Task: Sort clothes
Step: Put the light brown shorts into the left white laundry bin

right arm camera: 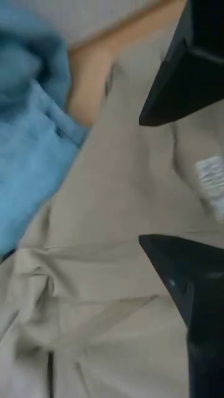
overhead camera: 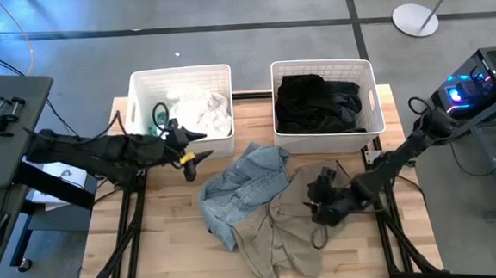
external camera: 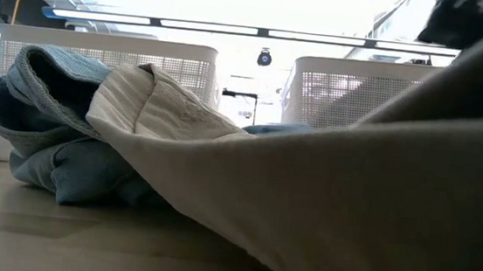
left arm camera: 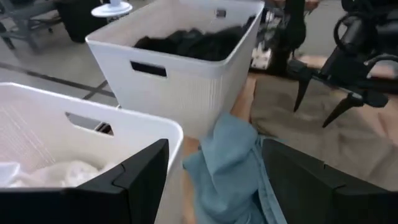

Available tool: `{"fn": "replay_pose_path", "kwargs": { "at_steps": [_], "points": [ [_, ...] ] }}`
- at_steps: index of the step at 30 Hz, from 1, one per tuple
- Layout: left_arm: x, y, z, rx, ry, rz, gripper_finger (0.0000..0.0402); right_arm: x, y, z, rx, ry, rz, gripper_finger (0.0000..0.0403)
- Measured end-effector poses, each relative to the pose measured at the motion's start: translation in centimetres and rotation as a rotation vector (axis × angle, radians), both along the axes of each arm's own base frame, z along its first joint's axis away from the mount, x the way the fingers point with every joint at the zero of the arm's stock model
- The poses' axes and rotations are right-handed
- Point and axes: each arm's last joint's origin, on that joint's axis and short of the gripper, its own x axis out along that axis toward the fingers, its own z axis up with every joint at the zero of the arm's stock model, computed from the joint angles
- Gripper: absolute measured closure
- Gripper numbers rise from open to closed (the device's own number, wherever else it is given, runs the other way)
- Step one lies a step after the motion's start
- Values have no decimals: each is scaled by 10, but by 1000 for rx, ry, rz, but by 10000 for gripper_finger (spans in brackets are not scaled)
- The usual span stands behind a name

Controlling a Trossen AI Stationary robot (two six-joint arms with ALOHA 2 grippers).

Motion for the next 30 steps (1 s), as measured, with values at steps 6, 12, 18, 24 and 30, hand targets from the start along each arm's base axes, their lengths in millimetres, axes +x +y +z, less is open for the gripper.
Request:
{"fn": "replay_pose_path", "kwargs": {
  "at_steps": [6,12,18,24,30],
  "points": [
    [8,-6,-19,6,43,-7,152,32,4,-41,37,96,167,77],
    [12,-12,-24,-4,56,-22,152,56,11,-78,125,87,197,92],
    [13,-15,-25,3,57,-26,152,59,14,-85,97,50,163,168],
    [14,-18,-26,10,62,-32,152,60,13,-85,91,34,151,294],
    [15,-23,-25,28,45,-60,152,52,8,-61,144,-4,73,391]
  ]
}}
